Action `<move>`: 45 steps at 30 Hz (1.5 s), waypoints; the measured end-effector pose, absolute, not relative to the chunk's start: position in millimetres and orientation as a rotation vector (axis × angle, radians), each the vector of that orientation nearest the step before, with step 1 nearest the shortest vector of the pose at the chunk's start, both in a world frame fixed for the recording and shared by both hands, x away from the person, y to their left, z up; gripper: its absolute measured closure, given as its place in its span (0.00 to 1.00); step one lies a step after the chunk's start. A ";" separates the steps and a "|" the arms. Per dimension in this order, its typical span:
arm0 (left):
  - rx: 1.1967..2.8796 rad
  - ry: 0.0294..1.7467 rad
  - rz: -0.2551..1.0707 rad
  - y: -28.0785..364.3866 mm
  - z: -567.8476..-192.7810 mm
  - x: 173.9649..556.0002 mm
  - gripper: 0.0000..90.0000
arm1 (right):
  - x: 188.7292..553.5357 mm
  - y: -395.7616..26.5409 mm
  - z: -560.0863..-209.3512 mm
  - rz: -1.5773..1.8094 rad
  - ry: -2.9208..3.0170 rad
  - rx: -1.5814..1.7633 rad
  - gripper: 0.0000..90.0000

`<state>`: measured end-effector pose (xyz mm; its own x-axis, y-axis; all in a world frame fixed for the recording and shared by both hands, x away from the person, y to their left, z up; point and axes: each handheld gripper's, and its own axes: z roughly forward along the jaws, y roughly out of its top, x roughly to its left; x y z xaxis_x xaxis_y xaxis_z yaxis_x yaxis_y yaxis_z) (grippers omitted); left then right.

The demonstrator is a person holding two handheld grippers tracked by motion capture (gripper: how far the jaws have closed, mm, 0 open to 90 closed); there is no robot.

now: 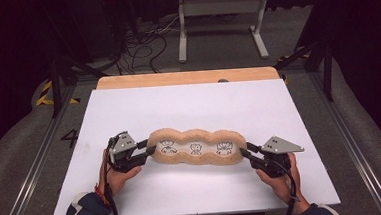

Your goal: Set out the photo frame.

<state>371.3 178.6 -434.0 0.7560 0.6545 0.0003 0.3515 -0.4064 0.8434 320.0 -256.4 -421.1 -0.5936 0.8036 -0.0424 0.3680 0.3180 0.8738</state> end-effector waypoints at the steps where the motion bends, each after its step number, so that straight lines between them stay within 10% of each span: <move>1: 2.028 0.761 0.416 178.4 -434.0 370.1 0.71 | 321.0 -256.5 -421.0 1.211 2.116 1.031 0.78; 45: 2.087 0.710 0.491 172.7 -430.7 360.9 0.57 | 326.6 -248.3 -413.6 1.114 2.152 0.924 0.61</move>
<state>360.9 172.7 -430.7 0.7613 0.6427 0.0859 0.3065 -0.4735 0.8258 326.6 -248.3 -413.6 -0.6179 0.7721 -0.1488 0.3244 0.4227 0.8463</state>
